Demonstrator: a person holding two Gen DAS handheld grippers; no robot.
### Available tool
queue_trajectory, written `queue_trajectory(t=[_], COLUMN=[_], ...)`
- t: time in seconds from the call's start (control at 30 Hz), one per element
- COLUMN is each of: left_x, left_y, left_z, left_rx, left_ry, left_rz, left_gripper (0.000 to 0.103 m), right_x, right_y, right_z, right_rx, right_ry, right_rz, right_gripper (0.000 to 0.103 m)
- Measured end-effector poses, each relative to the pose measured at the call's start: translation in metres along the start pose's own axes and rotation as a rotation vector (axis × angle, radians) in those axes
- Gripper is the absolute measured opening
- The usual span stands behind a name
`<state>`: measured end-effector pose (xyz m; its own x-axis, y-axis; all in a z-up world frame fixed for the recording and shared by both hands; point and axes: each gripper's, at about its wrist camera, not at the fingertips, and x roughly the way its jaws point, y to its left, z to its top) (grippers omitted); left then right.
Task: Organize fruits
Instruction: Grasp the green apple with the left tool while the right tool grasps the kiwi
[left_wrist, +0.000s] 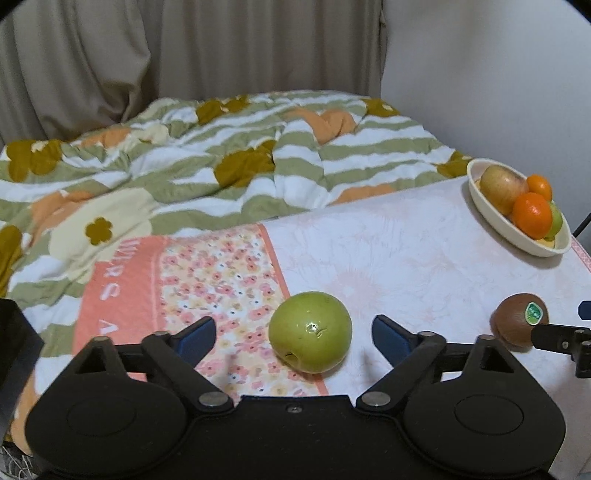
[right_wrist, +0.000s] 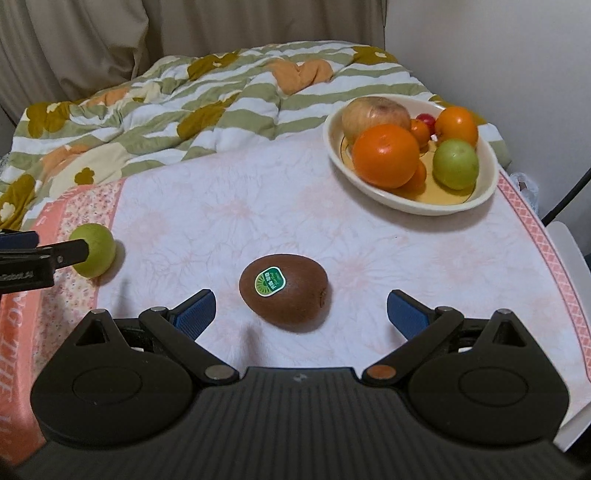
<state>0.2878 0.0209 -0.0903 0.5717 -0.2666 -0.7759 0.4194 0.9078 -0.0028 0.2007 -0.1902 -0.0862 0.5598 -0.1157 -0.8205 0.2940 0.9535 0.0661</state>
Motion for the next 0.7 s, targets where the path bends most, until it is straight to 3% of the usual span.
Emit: queue_trajectory(t=[0.17, 0.33, 0.4, 0.7], left_x=[0.014, 0.025, 0.028, 0.024], left_y=[0.0, -0.002, -0.003, -0.005], left_z=[0.001, 0.002, 0.002, -0.001], left_rx=[0.027, 0.048, 0.042, 0.047], left_ry=[0.024, 0.05, 0.059, 0.058], left_rz=[0.001, -0.026, -0.054, -0.051], left_gripper=[0.089, 0.073, 0.061, 0.06], right_x=[0.015, 0.022, 0.024, 0.033], right_y=[0.005, 0.011, 0.012, 0.015], right_z=[-0.001, -0.002, 0.0, 0.002], right_rx=[0.021, 0.019, 0.02, 0.006], right_ry=[0.018, 0.018, 0.02, 0.026], right_rz=[0.006, 0.004, 0.004, 0.007], right_gripper=[0.103, 0.103, 0.103, 0.103])
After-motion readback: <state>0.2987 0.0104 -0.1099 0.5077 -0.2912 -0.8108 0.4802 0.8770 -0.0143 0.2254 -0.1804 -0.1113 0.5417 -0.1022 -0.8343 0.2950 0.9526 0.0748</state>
